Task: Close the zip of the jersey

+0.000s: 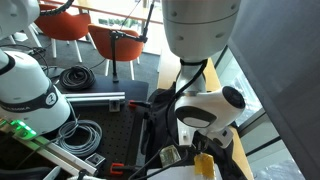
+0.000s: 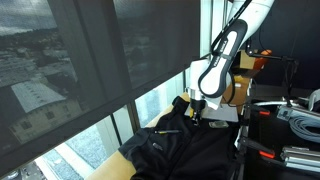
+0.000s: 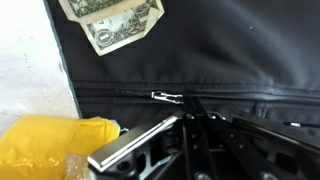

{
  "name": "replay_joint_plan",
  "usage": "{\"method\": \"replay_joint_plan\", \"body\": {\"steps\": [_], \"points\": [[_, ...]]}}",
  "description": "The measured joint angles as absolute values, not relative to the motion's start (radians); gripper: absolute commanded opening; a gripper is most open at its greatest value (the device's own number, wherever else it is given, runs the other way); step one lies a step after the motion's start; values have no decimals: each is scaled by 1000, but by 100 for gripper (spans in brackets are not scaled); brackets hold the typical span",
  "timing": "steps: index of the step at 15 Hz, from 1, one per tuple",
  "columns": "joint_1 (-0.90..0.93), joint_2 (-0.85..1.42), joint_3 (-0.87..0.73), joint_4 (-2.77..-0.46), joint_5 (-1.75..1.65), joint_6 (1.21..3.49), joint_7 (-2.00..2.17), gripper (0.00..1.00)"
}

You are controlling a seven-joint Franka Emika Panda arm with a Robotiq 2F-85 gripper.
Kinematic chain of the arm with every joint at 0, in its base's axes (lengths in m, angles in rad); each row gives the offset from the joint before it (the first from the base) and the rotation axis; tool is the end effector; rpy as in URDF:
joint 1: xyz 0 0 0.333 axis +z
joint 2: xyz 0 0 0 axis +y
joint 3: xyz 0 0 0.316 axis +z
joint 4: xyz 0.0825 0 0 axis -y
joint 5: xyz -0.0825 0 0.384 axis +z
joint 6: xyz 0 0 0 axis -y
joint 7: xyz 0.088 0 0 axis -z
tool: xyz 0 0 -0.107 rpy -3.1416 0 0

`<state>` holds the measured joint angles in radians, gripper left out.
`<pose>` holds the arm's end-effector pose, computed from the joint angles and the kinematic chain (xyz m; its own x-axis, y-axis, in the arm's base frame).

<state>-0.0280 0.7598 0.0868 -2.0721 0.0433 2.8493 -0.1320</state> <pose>0.5626 0.0337 0.0606 0.9920 0.1238 0.0259 0.1253 -0.9896 -0.0701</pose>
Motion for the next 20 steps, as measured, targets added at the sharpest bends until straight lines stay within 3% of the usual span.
{"method": "replay_joint_plan", "body": {"steps": [20], "points": [[70,729,101,-2072,43,2849,-123,0]]}}
